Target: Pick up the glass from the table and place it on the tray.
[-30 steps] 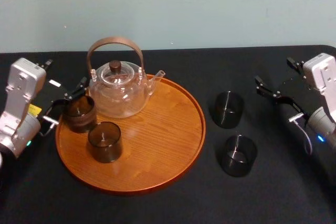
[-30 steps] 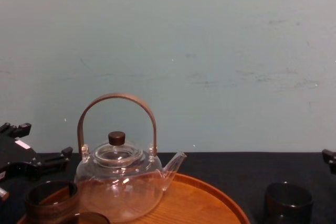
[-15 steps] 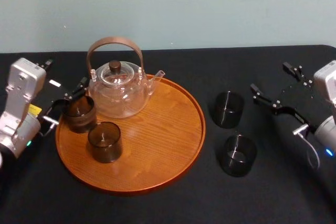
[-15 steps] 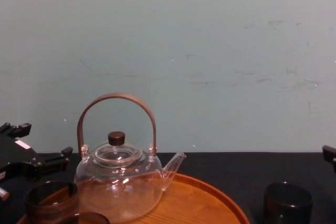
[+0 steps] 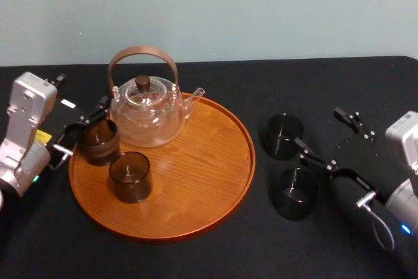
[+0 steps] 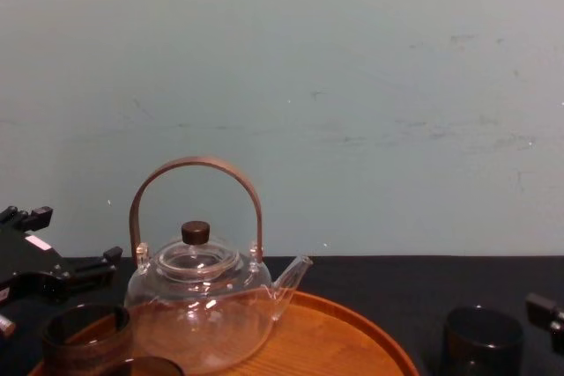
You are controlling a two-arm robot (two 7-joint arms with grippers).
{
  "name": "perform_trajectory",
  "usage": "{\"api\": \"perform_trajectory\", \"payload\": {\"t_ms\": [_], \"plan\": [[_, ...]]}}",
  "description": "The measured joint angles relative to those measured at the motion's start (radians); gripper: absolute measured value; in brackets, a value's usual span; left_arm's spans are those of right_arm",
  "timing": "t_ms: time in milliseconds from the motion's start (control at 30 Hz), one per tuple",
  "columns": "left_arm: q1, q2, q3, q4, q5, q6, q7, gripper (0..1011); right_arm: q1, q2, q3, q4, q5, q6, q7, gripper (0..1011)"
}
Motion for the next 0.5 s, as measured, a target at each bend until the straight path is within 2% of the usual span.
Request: {"api": "perform_trajectory", "payload": {"t_ms": [233, 500], "plan": [[0.000, 0.000, 0.000, 0.000, 0.000, 0.000, 0.000, 1001, -0.074, 0.011, 0.010, -0.076, -0.020, -0.004, 0.004, 1002], [0.000, 0.000, 0.000, 0.000, 0.000, 0.000, 0.000, 1001, -0.111, -0.001, 0.001, -0.104, -0.033, 0.000, 0.028, 1002]]}}
